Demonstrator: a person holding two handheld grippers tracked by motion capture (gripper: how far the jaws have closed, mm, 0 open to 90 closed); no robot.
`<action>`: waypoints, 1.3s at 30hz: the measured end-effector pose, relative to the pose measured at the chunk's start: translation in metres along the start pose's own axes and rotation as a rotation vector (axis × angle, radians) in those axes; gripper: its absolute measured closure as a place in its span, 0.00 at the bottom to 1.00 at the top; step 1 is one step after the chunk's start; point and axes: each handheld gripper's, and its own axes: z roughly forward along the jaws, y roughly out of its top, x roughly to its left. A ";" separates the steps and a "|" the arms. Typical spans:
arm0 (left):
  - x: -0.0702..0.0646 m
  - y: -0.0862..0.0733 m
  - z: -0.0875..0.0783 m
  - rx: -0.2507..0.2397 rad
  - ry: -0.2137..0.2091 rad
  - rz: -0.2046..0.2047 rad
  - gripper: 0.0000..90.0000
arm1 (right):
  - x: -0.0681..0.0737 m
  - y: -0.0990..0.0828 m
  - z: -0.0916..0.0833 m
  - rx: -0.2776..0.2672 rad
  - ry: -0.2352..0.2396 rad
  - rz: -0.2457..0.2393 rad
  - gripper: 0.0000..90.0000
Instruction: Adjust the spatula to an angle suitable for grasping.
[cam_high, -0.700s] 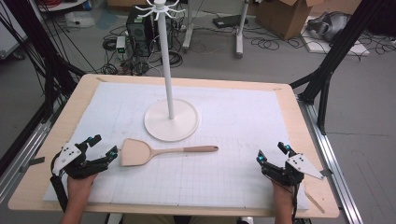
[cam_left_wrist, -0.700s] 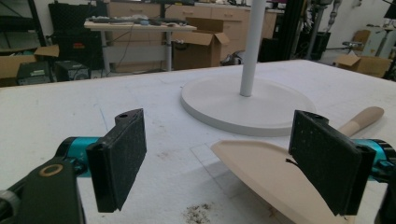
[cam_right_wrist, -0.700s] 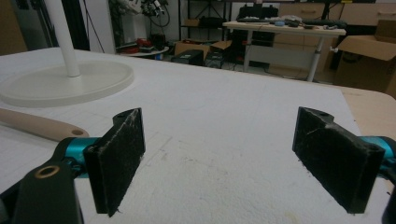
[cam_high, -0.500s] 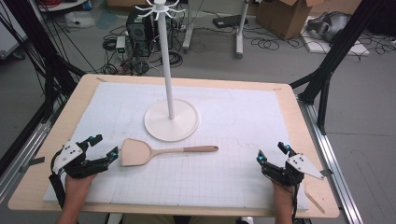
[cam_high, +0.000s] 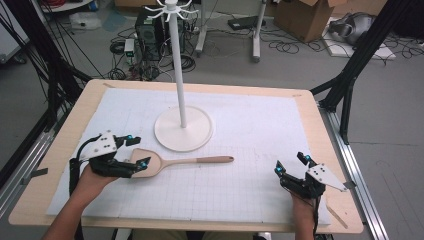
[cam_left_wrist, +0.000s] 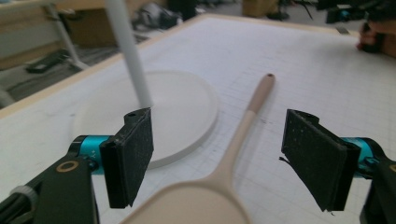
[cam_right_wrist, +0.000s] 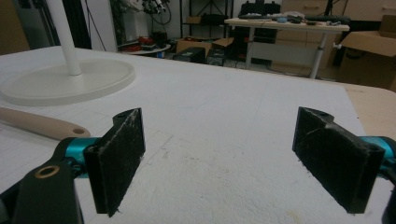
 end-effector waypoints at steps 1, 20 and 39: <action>0.000 0.004 0.006 0.018 -0.032 0.005 0.29 | 0.000 0.000 0.000 0.000 0.000 0.000 0.18; 0.007 0.012 0.092 0.354 -0.191 0.039 0.37 | 0.001 0.000 0.000 -0.010 -0.006 -0.019 0.18; 0.005 0.001 0.124 0.524 -0.241 0.098 0.61 | 0.001 0.000 0.000 -0.009 -0.007 -0.017 0.18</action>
